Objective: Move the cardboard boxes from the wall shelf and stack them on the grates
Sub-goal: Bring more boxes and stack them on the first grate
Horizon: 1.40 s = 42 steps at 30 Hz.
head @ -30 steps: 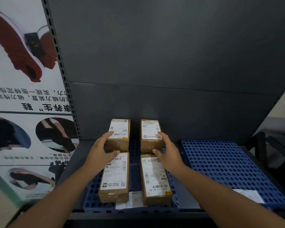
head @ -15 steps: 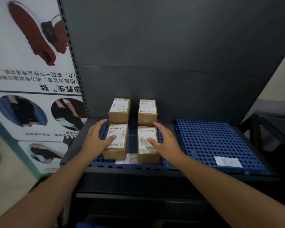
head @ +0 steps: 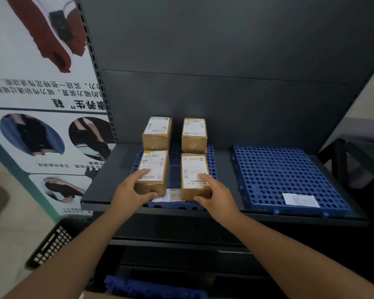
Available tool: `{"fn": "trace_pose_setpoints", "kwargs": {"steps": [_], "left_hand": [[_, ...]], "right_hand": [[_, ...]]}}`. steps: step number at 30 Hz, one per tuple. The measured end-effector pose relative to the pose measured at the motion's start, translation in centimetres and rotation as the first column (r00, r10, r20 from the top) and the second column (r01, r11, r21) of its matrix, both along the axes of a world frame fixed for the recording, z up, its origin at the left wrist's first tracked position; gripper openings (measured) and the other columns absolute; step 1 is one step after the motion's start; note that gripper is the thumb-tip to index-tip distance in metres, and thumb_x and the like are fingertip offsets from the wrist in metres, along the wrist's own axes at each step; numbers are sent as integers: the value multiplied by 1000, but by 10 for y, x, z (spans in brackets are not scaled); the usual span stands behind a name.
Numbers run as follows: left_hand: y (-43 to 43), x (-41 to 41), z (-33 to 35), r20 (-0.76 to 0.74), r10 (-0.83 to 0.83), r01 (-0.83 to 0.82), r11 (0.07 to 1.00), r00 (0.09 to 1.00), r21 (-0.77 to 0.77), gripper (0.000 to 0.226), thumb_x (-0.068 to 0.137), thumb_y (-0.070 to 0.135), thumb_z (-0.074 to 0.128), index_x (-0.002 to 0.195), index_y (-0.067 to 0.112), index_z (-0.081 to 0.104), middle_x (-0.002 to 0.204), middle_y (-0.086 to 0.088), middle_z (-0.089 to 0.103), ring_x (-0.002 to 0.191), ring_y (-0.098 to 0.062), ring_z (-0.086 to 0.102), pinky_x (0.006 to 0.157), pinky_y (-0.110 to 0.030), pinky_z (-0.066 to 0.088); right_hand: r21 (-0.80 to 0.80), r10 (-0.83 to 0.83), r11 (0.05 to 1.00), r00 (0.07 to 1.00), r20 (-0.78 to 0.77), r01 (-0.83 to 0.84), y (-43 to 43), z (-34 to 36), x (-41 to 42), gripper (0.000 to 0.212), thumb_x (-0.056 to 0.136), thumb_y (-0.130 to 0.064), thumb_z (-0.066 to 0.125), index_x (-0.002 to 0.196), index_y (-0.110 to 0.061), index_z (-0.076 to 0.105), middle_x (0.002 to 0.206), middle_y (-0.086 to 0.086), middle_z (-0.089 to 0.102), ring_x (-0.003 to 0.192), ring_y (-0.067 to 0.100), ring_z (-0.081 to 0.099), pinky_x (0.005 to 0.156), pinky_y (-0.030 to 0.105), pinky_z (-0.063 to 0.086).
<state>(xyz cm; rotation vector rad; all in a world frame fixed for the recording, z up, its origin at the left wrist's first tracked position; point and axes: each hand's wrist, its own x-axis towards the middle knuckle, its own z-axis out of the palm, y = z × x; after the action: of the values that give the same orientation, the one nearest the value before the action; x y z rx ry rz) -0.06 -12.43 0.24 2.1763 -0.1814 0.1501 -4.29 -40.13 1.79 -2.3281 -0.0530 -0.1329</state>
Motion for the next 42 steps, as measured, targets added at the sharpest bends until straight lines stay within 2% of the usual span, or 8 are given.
{"fn": "trace_pose_setpoints", "kwargs": {"steps": [4,19,23,25,29,33,38,42], "left_hand": [[-1,-1,-3,10,32,-32,999,999,-7,71,67,32,89,127,45,55,117,11,59,105,-9,56,80,-15,45],[4,-19,-2,53,51,-48,997,997,-56,70,69,26,89,125,47,54,126,12,58,111,-7,55,75,0,41],[7,-25,15,110,68,-58,994,992,-88,69,69,26,89,123,49,54,122,14,58,103,18,51,74,3,40],[11,-24,27,152,84,-68,992,985,-107,69,69,28,89,122,53,53,120,16,57,101,26,47,74,3,39],[16,-9,61,208,108,-89,991,972,-96,70,70,37,86,116,70,45,120,16,55,108,-4,51,84,-21,46],[14,29,98,241,64,-45,995,968,-86,68,71,40,85,116,69,45,121,15,58,107,-8,54,80,-21,45],[1,86,123,228,16,7,995,974,-101,66,72,39,85,126,53,50,136,10,54,119,-16,54,97,-34,48],[-5,121,125,200,-27,43,996,979,-74,67,71,40,85,128,50,50,126,15,54,107,-8,56,81,-11,45]], "right_hand": [[33,-30,999,999,42,28,4,-6,-1,66,84,-20,75,142,-32,45,139,-7,50,118,-2,41,95,5,29],[67,-22,998,995,93,16,1,-1,-28,62,86,-9,71,142,-21,46,142,-1,48,123,2,42,100,9,33],[72,1,997,987,162,-13,-3,12,-36,62,85,-9,72,140,-21,47,140,-2,49,124,4,44,105,22,41],[53,21,998,977,210,-33,-6,24,-37,63,84,-9,73,140,-22,47,138,-4,49,122,0,43,101,9,36],[38,3,999,948,318,-16,-11,64,-19,64,84,-11,74,141,-24,47,133,-12,46,115,-11,37,92,-4,29],[44,-58,998,943,327,46,-12,111,19,62,88,-21,70,144,-27,43,145,-6,44,129,9,42,108,25,36],[12,-92,996,960,265,92,-10,135,69,62,89,-22,69,145,-23,43,144,1,47,130,16,44,102,21,34],[-30,-83,995,973,216,92,-6,131,102,61,89,-23,69,144,-24,43,142,4,49,127,17,46,101,23,37]]}}
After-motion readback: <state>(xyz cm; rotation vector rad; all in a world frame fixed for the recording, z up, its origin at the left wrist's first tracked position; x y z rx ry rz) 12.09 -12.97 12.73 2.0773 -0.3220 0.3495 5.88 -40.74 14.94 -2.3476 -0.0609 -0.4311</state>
